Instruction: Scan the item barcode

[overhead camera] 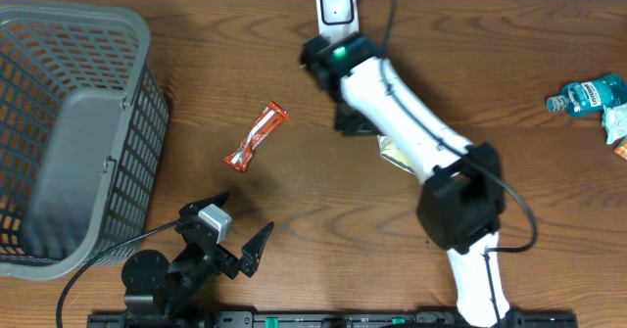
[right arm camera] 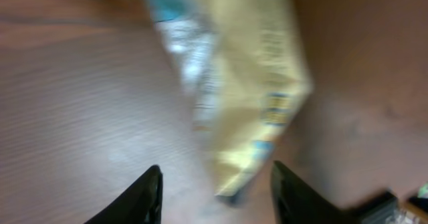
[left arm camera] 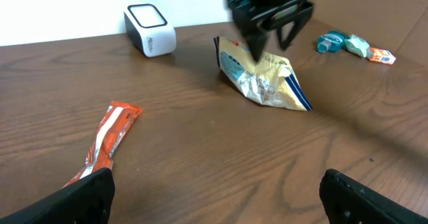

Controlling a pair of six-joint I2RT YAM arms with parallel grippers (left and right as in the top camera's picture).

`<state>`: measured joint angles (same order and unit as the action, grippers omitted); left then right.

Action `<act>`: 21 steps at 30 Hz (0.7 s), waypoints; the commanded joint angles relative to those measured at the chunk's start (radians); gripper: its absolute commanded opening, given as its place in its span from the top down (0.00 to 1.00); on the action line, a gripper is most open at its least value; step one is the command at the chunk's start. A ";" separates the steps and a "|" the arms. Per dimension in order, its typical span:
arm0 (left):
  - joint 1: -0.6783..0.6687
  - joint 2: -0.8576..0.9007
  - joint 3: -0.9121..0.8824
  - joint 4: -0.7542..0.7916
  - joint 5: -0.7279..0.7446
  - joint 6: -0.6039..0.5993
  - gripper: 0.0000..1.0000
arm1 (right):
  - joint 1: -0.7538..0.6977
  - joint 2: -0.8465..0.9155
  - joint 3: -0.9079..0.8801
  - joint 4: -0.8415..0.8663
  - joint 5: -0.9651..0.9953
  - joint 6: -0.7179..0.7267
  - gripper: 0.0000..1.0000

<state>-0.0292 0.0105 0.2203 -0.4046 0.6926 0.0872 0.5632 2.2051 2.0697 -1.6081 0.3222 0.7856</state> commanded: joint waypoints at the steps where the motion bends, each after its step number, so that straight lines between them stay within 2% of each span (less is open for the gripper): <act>1: -0.003 -0.005 -0.001 0.001 -0.001 0.018 0.02 | -0.130 -0.107 0.028 -0.040 0.001 0.021 0.57; 3: -0.003 -0.005 -0.001 0.000 -0.001 0.018 0.02 | -0.183 -0.130 0.028 -0.058 -0.009 0.019 0.59; 5: -0.003 -0.005 -0.001 0.000 -0.001 0.017 0.02 | -0.214 -0.137 0.028 -0.050 -0.042 -0.045 0.59; 6: -0.003 -0.005 -0.001 0.000 -0.001 0.018 0.02 | -0.215 -0.137 0.027 -0.043 -0.043 -0.092 0.54; 7: -0.003 -0.005 -0.001 0.000 -0.001 0.018 0.02 | -0.210 -0.132 0.023 -0.030 -0.043 -0.135 0.48; 9: -0.003 -0.005 -0.001 0.000 -0.001 0.017 0.02 | -0.189 -0.123 0.010 -0.002 -0.037 -0.192 0.30; 11: -0.003 -0.005 -0.001 0.000 -0.001 0.018 0.02 | -0.162 -0.105 -0.003 0.036 -0.031 -0.235 0.01; 15: -0.003 -0.005 -0.001 0.000 -0.001 0.017 0.02 | -0.123 -0.032 -0.026 0.083 -0.028 -0.259 0.01; 21: -0.003 -0.005 -0.001 0.000 -0.001 0.018 0.02 | -0.058 0.128 -0.039 0.099 0.058 -0.218 0.01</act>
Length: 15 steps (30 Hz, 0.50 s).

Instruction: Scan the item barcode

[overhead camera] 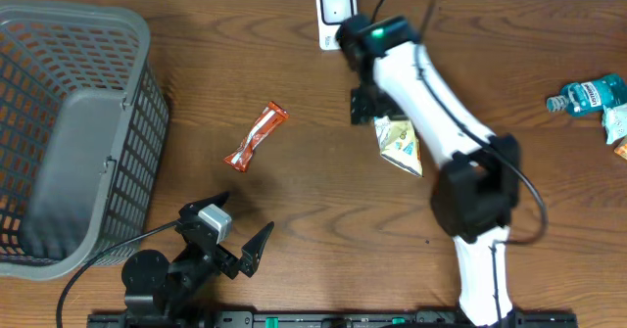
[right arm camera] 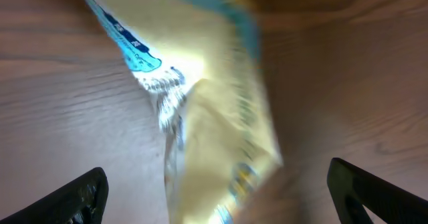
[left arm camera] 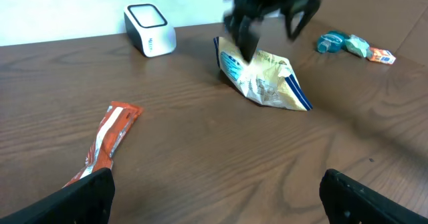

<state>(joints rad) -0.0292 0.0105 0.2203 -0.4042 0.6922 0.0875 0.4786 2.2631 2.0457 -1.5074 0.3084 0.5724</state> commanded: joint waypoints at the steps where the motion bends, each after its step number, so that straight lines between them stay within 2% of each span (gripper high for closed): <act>1: -0.003 -0.005 -0.001 0.000 -0.001 0.017 0.02 | 0.039 0.094 -0.015 -0.002 0.100 -0.005 0.01; 8: -0.003 -0.005 -0.001 0.000 0.000 0.017 0.02 | 0.075 0.255 -0.015 -0.023 0.301 0.028 0.01; 9: -0.003 -0.005 -0.001 0.000 0.000 0.017 0.02 | 0.075 0.277 -0.015 -0.033 0.319 0.028 0.04; 10: -0.003 -0.005 -0.001 0.000 -0.001 0.017 0.02 | 0.072 0.299 -0.015 -0.043 0.327 0.024 0.12; 11: -0.003 -0.005 -0.001 0.000 -0.001 0.017 0.02 | 0.070 0.316 -0.015 -0.050 0.324 0.014 0.25; 12: -0.003 -0.005 -0.001 0.000 -0.001 0.017 0.02 | 0.067 0.330 -0.016 -0.058 0.317 0.008 0.46; 14: -0.003 -0.005 -0.001 0.000 0.000 0.017 0.02 | 0.056 0.358 -0.018 -0.071 0.294 -0.016 0.80; 15: -0.003 -0.005 -0.001 0.000 0.000 0.017 0.02 | 0.052 0.367 -0.018 -0.074 0.281 -0.023 0.89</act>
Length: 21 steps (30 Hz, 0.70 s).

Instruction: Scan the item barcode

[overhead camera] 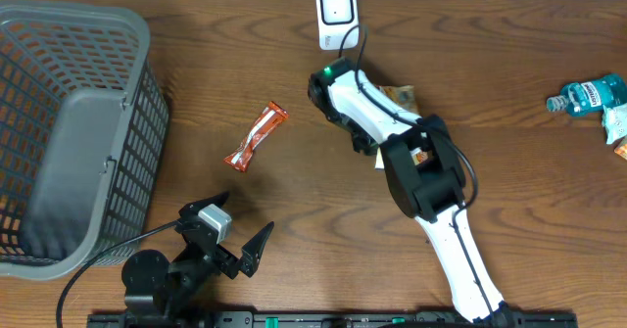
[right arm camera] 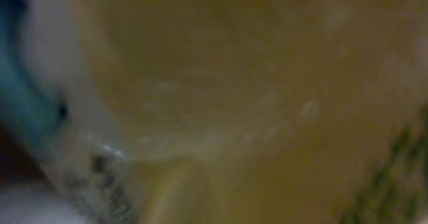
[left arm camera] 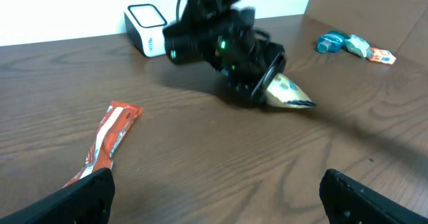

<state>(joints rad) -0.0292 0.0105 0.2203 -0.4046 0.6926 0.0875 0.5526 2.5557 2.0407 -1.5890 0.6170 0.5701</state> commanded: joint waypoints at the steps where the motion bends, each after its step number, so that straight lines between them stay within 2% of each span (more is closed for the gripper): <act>1: -0.003 -0.005 -0.001 0.000 -0.001 0.017 0.02 | -0.025 0.080 -0.014 0.007 -0.052 -0.033 0.99; 3: -0.003 -0.005 -0.001 0.000 -0.001 0.017 0.02 | -0.032 0.081 -0.013 0.020 -0.131 -0.080 0.99; 6: -0.003 -0.005 -0.001 0.000 -0.001 0.017 0.02 | -0.037 0.049 -0.005 0.071 -0.305 -0.234 0.99; 12: -0.003 -0.005 -0.001 0.000 -0.001 0.017 0.02 | -0.081 -0.107 0.021 0.098 -0.885 -0.597 0.99; 17: -0.003 -0.005 -0.001 0.000 -0.001 0.017 0.02 | -0.162 -0.232 0.021 -0.072 -1.405 -0.974 0.99; 19: -0.003 -0.005 -0.001 0.000 -0.001 0.017 0.02 | -0.186 -0.249 0.019 -0.113 -1.529 -1.065 0.99; 21: -0.003 -0.005 -0.001 0.000 -0.001 0.017 0.02 | -0.205 -0.255 0.019 -0.113 -1.630 -1.066 0.99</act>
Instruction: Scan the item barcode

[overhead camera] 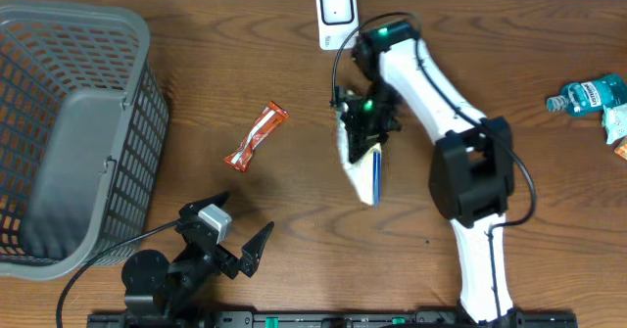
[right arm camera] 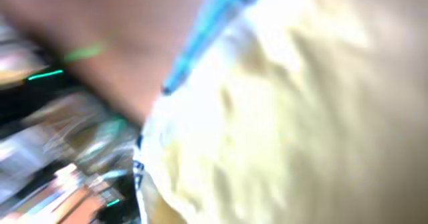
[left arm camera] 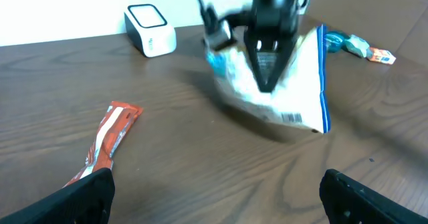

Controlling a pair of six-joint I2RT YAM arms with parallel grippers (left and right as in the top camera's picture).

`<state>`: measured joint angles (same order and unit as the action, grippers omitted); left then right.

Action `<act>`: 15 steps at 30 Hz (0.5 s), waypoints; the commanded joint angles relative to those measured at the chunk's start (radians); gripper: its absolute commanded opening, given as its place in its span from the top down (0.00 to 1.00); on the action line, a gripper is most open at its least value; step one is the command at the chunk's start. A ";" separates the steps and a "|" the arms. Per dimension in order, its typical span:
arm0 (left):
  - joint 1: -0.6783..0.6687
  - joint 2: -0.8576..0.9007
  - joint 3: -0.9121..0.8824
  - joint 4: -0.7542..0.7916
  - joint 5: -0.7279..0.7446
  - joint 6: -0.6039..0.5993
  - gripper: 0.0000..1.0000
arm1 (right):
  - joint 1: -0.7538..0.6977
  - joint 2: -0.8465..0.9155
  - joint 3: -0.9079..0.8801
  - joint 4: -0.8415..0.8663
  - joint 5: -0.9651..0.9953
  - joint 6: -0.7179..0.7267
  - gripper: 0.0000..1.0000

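Note:
A pale yellow snack bag [overhead camera: 361, 166] with a blue edge hangs above the table, with my right gripper [overhead camera: 368, 113] shut on its top. In the left wrist view the bag [left arm camera: 281, 83] faces the camera and shows a barcode [left arm camera: 292, 119] at its lower right. The right wrist view is a blur filled by the bag [right arm camera: 281, 117]; its fingers are hidden. The white scanner [overhead camera: 335, 5] stands at the table's far edge, behind the bag. My left gripper [left arm camera: 214, 200] rests open at the near edge, holding nothing.
An orange snack bar [overhead camera: 256, 137] lies left of the bag. A grey mesh basket [overhead camera: 69, 132] fills the left side. A blue mouthwash bottle [overhead camera: 588, 95] and small packets lie at the far right.
The right gripper was pressed down on the bag on the table. Now it holds the bag lifted off the wood, hanging with its barcode side toward the left wrist camera. The left arm is unchanged.
The right gripper first hovered open above the crumpled bag lying on the table, and was still open over it a moment later. Then it was down on the bag. Now the bag hangs from it in the air. The left arm stayed still throughout.

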<state>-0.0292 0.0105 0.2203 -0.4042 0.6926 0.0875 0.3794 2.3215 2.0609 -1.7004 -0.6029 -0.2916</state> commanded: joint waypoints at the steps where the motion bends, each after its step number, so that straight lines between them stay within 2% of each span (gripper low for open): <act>1: -0.003 -0.005 -0.001 0.000 -0.001 0.017 0.02 | -0.038 -0.021 -0.001 -0.002 -0.445 -0.204 0.99; 7: -0.003 -0.005 -0.001 0.000 -0.001 0.017 0.02 | -0.051 -0.019 -0.001 -0.002 -0.726 -0.194 0.99; 10: -0.003 -0.005 -0.001 0.000 -0.001 0.017 0.02 | -0.046 -0.019 -0.001 -0.002 -0.858 -0.126 0.99; 15: -0.003 -0.005 -0.001 0.000 -0.001 0.017 0.02 | -0.026 -0.019 -0.001 -0.002 -0.877 -0.087 0.99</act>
<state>-0.0292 0.0105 0.2203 -0.4042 0.6926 0.0875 0.3378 2.3180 2.0594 -1.7020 -1.3525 -0.4042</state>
